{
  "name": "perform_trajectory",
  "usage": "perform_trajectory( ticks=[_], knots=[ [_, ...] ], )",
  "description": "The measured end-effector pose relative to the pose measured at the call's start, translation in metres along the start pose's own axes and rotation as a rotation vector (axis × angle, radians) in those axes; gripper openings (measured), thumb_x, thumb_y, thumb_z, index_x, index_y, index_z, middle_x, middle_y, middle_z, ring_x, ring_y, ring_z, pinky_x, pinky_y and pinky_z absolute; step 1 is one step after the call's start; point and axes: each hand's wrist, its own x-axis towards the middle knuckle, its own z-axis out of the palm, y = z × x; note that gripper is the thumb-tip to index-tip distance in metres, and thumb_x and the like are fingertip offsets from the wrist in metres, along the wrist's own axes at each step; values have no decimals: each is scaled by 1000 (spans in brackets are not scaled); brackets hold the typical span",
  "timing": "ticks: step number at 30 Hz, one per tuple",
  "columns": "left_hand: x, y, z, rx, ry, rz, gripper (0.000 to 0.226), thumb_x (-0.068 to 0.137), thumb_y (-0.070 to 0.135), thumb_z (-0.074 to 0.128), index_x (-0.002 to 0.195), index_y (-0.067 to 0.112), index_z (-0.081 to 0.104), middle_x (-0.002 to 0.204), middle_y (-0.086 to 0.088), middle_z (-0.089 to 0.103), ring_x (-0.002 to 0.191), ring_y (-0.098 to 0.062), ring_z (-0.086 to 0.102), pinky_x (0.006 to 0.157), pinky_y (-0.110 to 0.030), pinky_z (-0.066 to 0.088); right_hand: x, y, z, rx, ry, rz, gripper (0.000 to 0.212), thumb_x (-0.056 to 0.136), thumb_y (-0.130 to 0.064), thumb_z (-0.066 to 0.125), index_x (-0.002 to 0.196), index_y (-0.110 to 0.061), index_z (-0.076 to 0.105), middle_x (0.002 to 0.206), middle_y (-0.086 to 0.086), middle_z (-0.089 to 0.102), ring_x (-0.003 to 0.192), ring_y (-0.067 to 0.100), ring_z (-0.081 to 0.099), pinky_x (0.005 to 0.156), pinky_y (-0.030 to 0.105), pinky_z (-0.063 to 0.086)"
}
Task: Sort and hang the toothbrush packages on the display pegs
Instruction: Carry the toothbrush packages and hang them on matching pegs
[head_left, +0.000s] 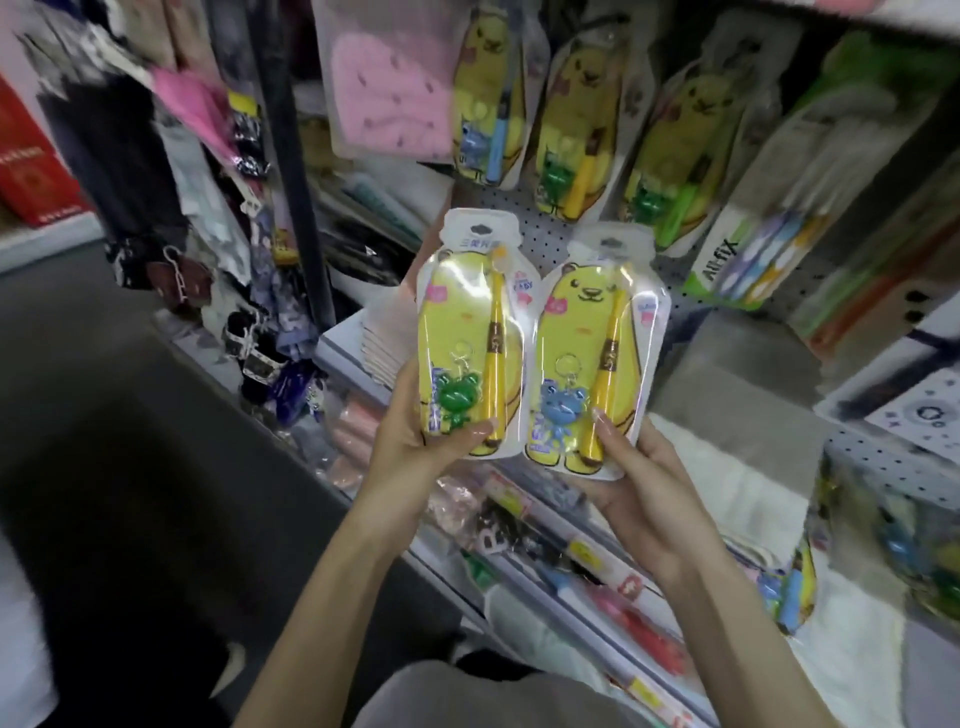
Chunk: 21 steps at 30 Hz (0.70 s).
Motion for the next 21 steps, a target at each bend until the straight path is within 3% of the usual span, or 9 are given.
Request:
perform_trajectory(
  ticks=[3, 6, 9, 12, 15, 17, 21],
  knots=[
    [25, 13, -12, -41, 41, 24, 72, 64, 3, 81, 125, 27, 53, 115, -1, 70, 106, -22, 67, 81, -34, 57, 25, -9, 21, -34, -84, -14, 49, 75, -28, 63, 122, -14, 60, 119, 11, 69, 103, 35, 68, 83, 47, 57],
    [43, 19, -25, -53, 71, 30, 58, 57, 1, 81, 110, 15, 62, 101, -4, 74, 95, -22, 70, 75, -27, 57, 43, -17, 39, -154, -138, -77, 50, 75, -30, 62, 122, -13, 58, 115, 6, 72, 98, 31, 71, 75, 38, 59],
    [60, 26, -33, -65, 62, 20, 42, 55, 2, 82, 94, 12, 71, 94, -7, 75, 85, -22, 72, 73, -32, 59, 58, -23, 50, -166, -119, -154, 40, 81, -19, 61, 121, -10, 59, 115, 8, 71, 100, 31, 70, 79, 39, 57],
    [90, 42, -35, -51, -18, 18, 30, 57, 1, 80, 80, 19, 78, 88, -3, 76, 79, -17, 72, 65, -27, 57, 76, -30, 58, -160, -68, -241, 35, 81, -5, 61, 117, -9, 62, 114, 12, 71, 103, 33, 68, 81, 39, 57],
    [122, 53, -36, -14, -133, 19, 29, 60, 9, 79, 87, 18, 77, 92, -1, 76, 88, -17, 72, 73, -27, 56, 92, -34, 64, -131, 21, -294, 30, 81, -4, 63, 110, -12, 66, 112, 13, 72, 103, 35, 68, 81, 40, 57],
    [142, 61, -34, -40, -188, -3, 45, 54, 19, 81, 97, 13, 71, 95, -2, 76, 89, -18, 72, 74, -30, 57, 101, -37, 66, -119, 85, -334, 27, 79, -9, 66, 105, -14, 69, 110, 14, 72, 101, 36, 68, 82, 42, 57],
    [169, 71, -39, -40, -291, -23, 49, 44, 31, 92, 90, 20, 78, 94, -1, 76, 88, -16, 72, 71, -29, 57, 109, -36, 68, -134, 148, -356, 25, 72, -16, 71, 97, -18, 76, 105, 14, 73, 98, 34, 70, 81, 42, 57]
  ],
)
